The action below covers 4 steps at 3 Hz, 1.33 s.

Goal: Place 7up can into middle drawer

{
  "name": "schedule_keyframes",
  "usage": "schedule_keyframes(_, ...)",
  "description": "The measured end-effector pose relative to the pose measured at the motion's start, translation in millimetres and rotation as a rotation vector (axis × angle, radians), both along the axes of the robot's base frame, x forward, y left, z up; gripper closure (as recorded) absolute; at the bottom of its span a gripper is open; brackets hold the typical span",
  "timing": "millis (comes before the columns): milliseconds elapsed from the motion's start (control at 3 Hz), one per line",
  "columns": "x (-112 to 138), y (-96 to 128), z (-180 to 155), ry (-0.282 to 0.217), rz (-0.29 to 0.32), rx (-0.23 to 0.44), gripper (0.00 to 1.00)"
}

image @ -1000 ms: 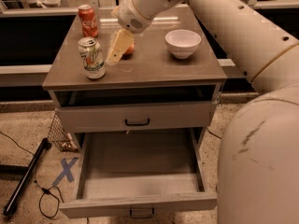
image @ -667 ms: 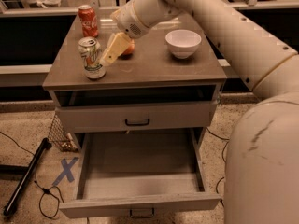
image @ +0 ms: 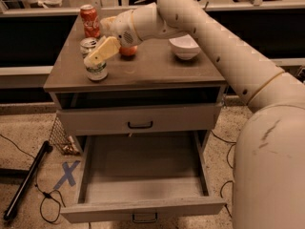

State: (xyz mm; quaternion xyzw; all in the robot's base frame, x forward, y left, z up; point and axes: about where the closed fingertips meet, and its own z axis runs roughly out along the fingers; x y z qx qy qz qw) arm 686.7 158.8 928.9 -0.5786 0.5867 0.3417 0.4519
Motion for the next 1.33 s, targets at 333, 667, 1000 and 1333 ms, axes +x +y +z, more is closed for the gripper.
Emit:
schedule_keyframes(333,0,21,-14,0.055,0.026,0.019,0.18)
schedule_keyframes(667,12,34,-47,0.106,0.007,0.029,0.5)
schedule_keyframes(1000,18,41,-50,0.111,0.009,0.066,0.73)
schedule_keyframes(1333,10,30,-18,0.032,0.052,0.123,0.96)
